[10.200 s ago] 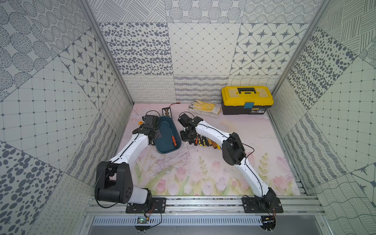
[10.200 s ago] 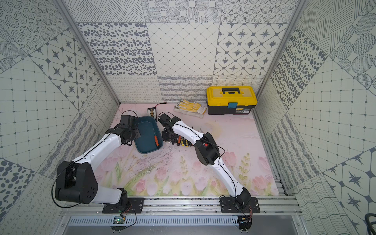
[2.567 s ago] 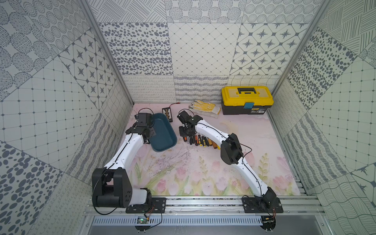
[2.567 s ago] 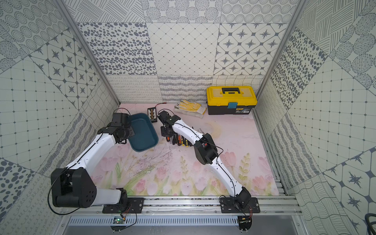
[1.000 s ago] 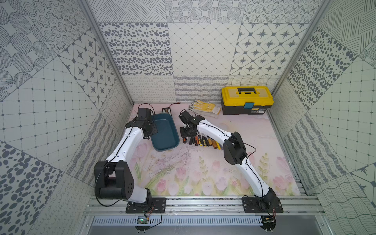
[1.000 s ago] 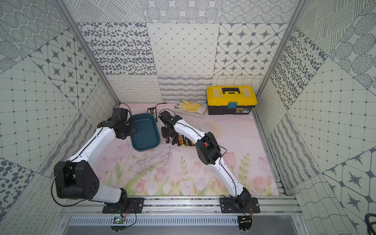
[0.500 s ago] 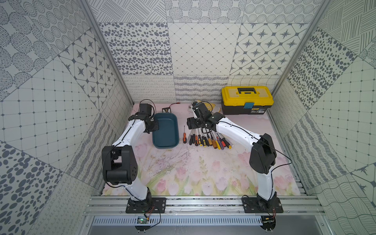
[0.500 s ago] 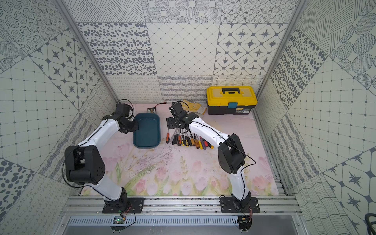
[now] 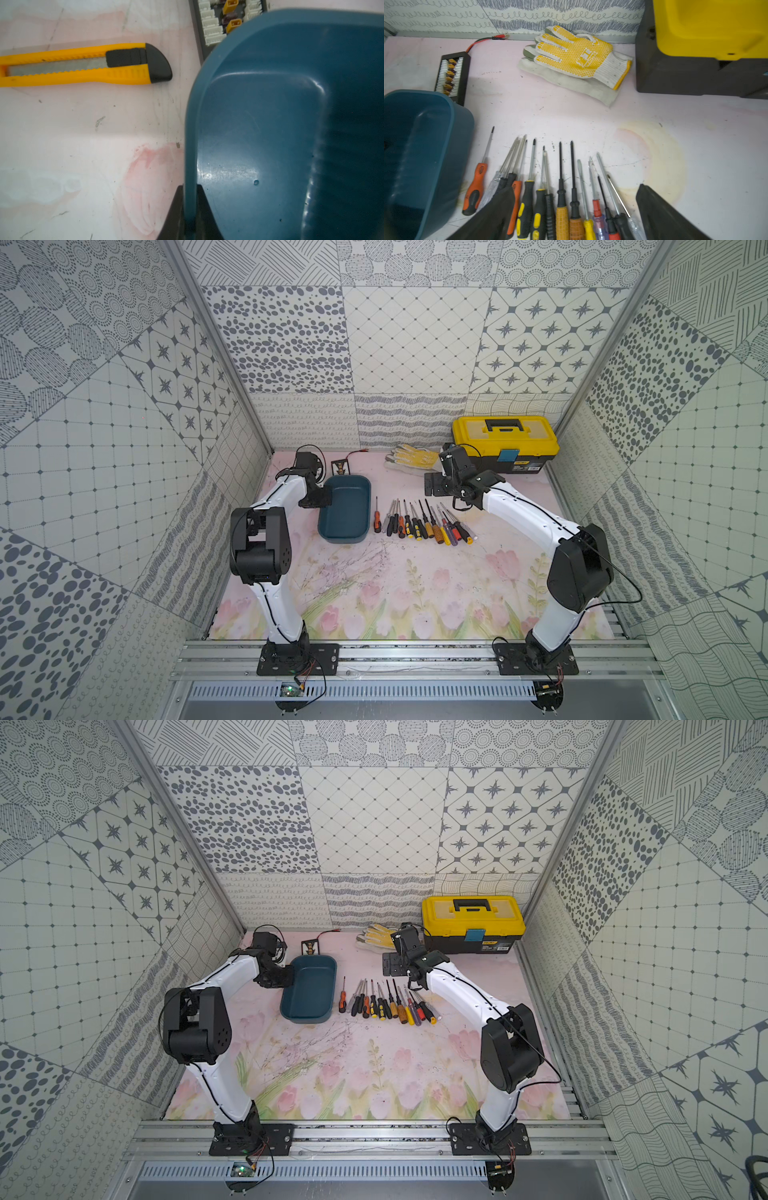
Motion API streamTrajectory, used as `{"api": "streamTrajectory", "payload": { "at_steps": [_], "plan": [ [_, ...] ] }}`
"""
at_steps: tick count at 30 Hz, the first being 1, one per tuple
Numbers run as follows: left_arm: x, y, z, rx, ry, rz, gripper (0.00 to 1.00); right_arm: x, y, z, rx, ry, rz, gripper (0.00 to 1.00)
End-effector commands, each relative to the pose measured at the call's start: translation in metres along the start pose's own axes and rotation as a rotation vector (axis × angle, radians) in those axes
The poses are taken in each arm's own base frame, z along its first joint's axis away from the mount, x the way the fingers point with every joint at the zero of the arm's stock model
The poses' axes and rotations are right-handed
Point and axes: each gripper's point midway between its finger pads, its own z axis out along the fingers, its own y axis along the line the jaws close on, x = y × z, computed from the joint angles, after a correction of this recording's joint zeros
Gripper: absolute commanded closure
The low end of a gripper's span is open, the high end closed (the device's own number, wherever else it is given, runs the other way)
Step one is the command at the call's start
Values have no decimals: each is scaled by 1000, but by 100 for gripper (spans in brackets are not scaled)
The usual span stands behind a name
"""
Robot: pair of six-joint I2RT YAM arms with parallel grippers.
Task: Take out the screwdriver from the storage box
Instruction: Place the storage box at the center of the board, then reset both arms
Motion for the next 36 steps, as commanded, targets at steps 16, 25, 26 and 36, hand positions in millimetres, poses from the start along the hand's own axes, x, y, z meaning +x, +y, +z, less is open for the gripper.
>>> {"api": "streamTrajectory", "payload": {
  "at_steps": [16, 25, 26, 36],
  "plan": [
    [-30, -15, -11, 82, -80, 27, 71, -5, -36, -13, 30, -41, 83, 1],
    [-64, -25, -94, 20, -281, 71, 2, -4, -42, -19, 48, -52, 62, 1],
    [-70, -28, -111, 4, -326, 84, 1, -6, -43, -20, 54, -58, 56, 1],
    [-79, -5, -236, -197, -686, 4, 1, -32, -96, -48, 262, -147, -89, 1]
  ]
}}
